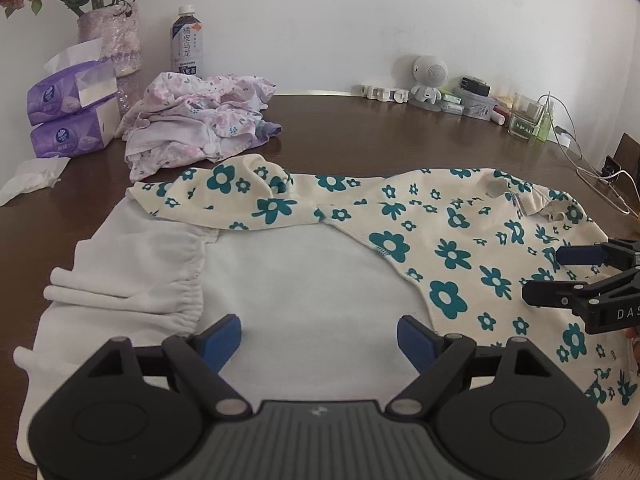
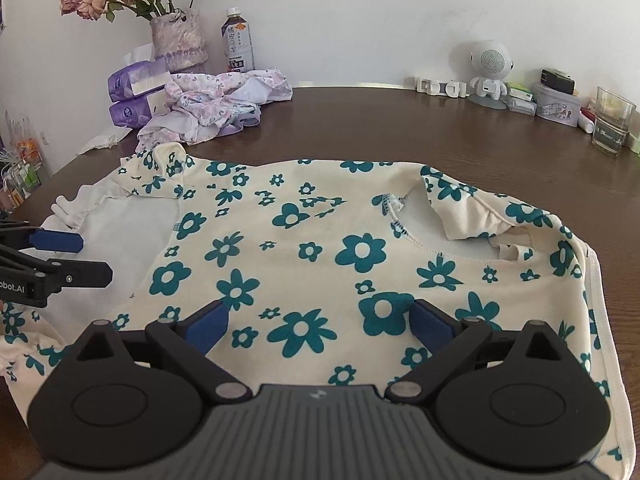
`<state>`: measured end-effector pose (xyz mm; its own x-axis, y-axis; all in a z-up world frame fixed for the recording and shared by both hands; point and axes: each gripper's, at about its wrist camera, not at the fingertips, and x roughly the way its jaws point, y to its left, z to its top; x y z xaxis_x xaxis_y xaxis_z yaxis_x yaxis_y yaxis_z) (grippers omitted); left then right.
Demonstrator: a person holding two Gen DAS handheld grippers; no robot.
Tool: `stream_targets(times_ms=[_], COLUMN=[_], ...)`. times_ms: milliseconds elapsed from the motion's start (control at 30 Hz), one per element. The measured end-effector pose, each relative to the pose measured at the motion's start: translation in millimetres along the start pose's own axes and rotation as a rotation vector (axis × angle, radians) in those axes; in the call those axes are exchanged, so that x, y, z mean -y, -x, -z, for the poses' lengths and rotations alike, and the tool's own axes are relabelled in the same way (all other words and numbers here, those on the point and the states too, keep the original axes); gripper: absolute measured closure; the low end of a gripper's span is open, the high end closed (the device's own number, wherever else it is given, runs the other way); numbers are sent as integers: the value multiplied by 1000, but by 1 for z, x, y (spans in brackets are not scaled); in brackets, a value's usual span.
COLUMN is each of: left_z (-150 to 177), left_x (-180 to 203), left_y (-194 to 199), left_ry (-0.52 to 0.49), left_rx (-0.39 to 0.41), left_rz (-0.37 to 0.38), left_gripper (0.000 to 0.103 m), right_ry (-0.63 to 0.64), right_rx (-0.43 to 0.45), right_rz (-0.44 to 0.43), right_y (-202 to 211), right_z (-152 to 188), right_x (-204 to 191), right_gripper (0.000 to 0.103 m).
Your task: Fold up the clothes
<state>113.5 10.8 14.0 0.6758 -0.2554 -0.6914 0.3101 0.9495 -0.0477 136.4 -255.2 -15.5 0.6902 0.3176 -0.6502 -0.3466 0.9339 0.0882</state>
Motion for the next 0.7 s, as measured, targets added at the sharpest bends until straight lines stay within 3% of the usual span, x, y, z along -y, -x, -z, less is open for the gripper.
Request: stream_targets(times_ms=[333, 700], left_z=[-15, -35], left_x=[9, 21], left_y=[-26, -49], left_ry=[-48, -151], left_rx=[-2, -22], left_rz=[-41, 37], left_gripper=[6, 3], right_ry=[7, -90], right_rx=[-2, 7], right_rz=[18, 155], right_y=[-18, -27], right_z=[-14, -19], right_x=[6, 14], right_gripper=[1, 1])
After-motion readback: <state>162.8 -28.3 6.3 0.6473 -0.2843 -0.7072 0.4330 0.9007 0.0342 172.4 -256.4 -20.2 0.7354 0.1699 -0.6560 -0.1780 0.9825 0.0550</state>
